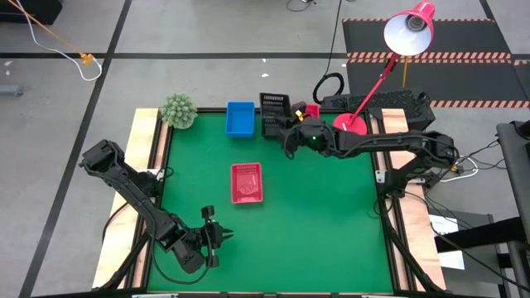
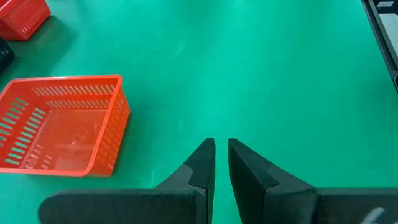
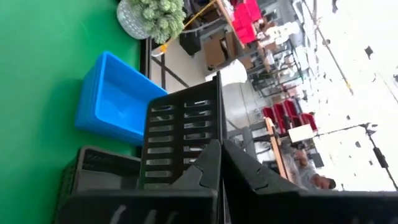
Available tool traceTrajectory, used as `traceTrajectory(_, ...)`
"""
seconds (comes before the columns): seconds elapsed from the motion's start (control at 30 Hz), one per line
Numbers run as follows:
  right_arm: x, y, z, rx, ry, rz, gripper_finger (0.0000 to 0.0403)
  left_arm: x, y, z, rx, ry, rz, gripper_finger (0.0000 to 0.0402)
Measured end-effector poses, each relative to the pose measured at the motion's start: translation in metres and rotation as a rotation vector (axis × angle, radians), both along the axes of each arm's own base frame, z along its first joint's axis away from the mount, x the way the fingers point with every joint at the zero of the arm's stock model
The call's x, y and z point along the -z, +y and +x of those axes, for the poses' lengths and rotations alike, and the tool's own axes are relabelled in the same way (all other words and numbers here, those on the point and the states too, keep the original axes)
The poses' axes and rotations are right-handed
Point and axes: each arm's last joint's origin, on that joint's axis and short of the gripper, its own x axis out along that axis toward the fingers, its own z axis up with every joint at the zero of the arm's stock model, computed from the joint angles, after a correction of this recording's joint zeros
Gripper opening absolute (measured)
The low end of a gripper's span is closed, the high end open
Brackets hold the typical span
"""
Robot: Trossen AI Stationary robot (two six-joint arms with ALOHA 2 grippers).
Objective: Stack baskets by color
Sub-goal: Stack the bottom black basket on the stacked top black basket
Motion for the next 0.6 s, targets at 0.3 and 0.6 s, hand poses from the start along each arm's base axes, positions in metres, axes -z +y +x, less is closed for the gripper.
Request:
traceTrajectory(0.3,0.036,-0.017,-0.019,-0.016,-0.056,-0.009,0.0,0.0,0.001,0.001,0.009,0.002,0.014,0.0047)
traceTrajectory(0.6,0.06,-0.027,-0.019,-0.029,-0.044,0.008,0.0,0.0,0.006,0.006,0.005,0.004,0.035,0.0047)
